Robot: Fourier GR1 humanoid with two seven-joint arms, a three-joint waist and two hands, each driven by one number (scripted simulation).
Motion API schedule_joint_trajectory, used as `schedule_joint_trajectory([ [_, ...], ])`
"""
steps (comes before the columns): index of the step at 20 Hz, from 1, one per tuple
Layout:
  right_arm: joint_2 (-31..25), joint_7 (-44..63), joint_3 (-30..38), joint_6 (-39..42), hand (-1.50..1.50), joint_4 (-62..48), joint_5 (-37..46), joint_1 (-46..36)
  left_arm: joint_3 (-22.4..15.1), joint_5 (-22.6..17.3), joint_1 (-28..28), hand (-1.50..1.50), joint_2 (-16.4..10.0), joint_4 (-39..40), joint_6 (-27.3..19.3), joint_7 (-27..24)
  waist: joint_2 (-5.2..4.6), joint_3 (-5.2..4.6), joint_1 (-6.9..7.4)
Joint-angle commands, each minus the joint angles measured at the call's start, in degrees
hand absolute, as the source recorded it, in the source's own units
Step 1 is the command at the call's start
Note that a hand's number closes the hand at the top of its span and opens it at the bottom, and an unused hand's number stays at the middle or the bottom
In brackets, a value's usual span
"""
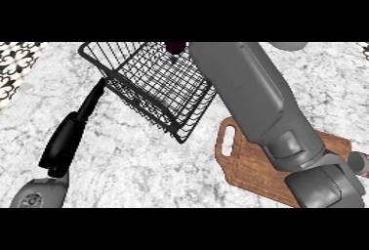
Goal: Pick the eggplant from the cutting board and place it in the tiered basket
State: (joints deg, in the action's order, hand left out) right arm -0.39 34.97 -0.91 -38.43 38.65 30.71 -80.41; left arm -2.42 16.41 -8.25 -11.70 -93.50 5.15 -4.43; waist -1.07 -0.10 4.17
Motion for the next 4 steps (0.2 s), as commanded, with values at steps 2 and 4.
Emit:
schedule_joint_trajectory([
  [2,-1.1,-0.2,1.6,-12.1,-1.5,-1.3,3.9,0.5,1.6,0.2,-1.0,0.0,-0.2,1.6,-0.7,1.9,0.75,0.05,-3.19],
  [4,-4.8,5.2,2.3,-11.7,-1.5,-1.6,5.8,-0.3,1.5,0.0,3.1,0.0,0.1,-0.1,-1.1,0.3,1.35,0.05,-3.85],
])
